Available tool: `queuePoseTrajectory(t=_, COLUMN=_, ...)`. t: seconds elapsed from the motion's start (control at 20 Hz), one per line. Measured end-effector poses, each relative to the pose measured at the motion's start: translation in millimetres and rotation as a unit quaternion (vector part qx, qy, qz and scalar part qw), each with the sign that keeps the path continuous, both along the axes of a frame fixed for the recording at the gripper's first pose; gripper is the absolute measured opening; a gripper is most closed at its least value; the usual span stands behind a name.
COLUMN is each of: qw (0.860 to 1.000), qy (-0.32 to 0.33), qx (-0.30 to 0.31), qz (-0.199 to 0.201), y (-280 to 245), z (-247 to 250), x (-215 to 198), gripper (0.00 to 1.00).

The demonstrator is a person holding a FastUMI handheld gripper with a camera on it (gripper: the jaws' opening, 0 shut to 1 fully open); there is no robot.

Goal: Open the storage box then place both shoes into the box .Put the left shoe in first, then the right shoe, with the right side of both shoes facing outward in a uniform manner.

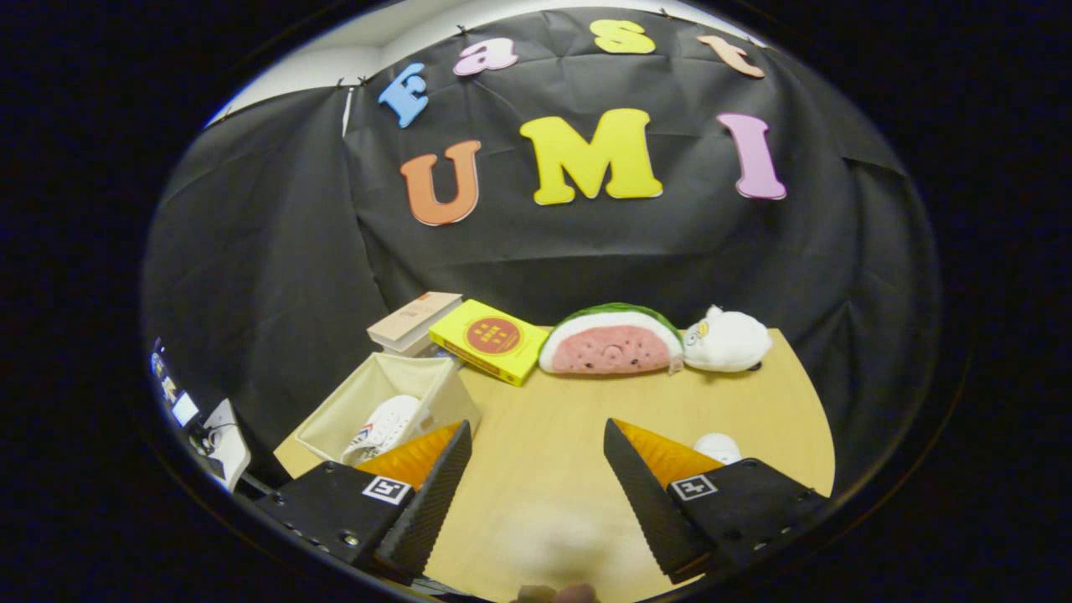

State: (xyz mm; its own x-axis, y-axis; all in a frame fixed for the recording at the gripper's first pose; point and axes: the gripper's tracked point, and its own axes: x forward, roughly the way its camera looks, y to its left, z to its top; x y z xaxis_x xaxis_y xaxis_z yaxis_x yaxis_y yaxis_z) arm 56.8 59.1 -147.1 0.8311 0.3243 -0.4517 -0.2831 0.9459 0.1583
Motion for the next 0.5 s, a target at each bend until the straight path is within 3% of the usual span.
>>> queuePoseTrajectory(t=0.25, qw=0.998, qy=0.018, qx=-0.016, qz=-0.063, y=-89, z=-34, x=5, gripper=0.96)
queuePoseTrajectory(t=0.5, qw=0.987, qy=0.106, qx=-0.018, qz=-0.12, y=-150, z=-104, x=13, gripper=0.96)
